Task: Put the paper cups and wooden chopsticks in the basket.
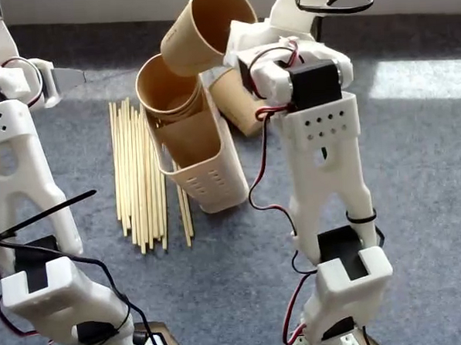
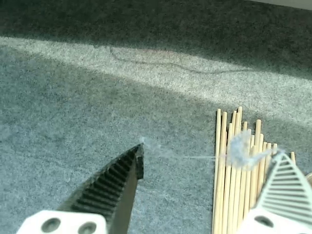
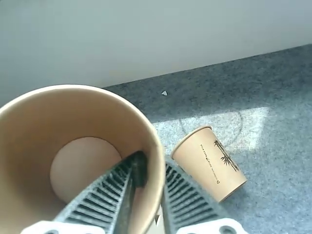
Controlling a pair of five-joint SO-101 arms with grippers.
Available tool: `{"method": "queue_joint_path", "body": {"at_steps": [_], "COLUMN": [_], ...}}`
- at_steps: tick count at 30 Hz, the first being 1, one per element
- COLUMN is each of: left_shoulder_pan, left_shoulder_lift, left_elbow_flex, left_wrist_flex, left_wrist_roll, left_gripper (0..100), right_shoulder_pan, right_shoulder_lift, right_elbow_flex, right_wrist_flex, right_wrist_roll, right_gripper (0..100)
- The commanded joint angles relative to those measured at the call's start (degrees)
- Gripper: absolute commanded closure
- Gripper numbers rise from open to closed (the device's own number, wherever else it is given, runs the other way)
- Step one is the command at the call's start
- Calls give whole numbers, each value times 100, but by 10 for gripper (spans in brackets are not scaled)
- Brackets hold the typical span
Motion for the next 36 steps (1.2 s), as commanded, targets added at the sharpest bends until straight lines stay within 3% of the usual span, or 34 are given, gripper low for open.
{"method": "queue_joint_path", "body": {"at_steps": [1,15,29,36], "left_shoulder_pan": [-48,-48,-22,-31], "left_shoulder_lift": [-207,-207,-207,-207], "left_elbow_flex": [-13,-4,-4,-4], "left_wrist_flex": [-53,-53,-53,-53], "left_wrist_roll": [-18,-18,0,0], "left_gripper": [603,603,603,603], "right_shoulder_pan": [13,558,251,57], "right_shoulder_lift": [-224,-251,-215,-215], "right_elbow_flex": [-75,-743,-734,-40], "right_wrist_flex": [13,40,655,602], "right_wrist_roll": [26,211,466,484], "right_gripper": [990,990,990,990]}}
